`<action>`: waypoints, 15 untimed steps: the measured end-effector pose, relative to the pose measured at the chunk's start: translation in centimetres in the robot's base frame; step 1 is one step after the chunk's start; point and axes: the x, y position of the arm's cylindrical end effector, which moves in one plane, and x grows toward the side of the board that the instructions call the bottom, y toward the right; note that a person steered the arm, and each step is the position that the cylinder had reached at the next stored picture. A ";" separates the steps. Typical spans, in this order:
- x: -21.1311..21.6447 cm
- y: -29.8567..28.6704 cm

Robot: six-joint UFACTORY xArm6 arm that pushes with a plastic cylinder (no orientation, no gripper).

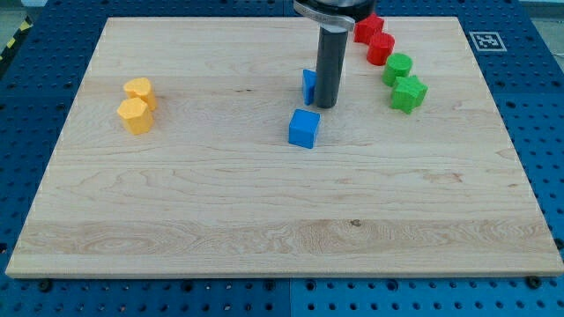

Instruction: Move the yellow heart towards the blue triangle

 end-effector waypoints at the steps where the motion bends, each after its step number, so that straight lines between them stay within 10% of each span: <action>1: -2.0 -1.2; 4: -3.9 -8.6; 8: -3.9 -33.0; 15: 2.8 -22.8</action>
